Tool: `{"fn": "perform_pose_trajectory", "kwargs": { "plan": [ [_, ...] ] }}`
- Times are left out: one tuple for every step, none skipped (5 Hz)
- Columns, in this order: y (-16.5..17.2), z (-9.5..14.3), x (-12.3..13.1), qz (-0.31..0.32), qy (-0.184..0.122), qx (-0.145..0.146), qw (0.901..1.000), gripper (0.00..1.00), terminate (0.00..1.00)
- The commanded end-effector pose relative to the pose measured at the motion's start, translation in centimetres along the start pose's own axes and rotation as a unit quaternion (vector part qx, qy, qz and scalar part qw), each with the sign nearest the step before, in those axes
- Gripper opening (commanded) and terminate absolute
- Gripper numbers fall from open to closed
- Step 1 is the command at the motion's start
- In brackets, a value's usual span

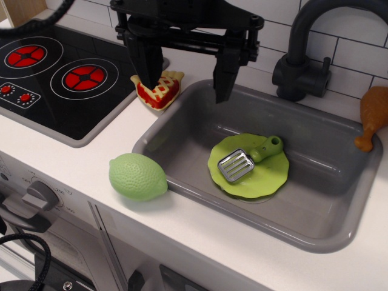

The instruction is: Take spatula off plate sink

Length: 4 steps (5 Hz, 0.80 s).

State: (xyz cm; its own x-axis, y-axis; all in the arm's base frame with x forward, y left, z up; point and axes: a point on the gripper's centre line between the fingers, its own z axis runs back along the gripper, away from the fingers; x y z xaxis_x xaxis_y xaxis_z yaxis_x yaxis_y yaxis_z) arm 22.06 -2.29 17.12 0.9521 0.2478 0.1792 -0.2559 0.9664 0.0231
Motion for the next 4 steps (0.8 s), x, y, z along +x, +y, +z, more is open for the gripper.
{"fn": "perform_pose_trajectory", "kwargs": {
  "plan": [
    [0.0,0.0,0.0,0.000,0.000,0.000,1.0000,1.00,0.00],
    [-1.6,-2.8,1.4,-0.031,-0.027,0.000,0.9992,1.00,0.00],
    [-2.8,-6.0,2.3,-0.079,-0.049,0.009,0.9956,1.00,0.00],
    [-3.8,-8.7,4.1,-0.148,-0.062,0.009,0.9871,1.00,0.00]
  ]
}}
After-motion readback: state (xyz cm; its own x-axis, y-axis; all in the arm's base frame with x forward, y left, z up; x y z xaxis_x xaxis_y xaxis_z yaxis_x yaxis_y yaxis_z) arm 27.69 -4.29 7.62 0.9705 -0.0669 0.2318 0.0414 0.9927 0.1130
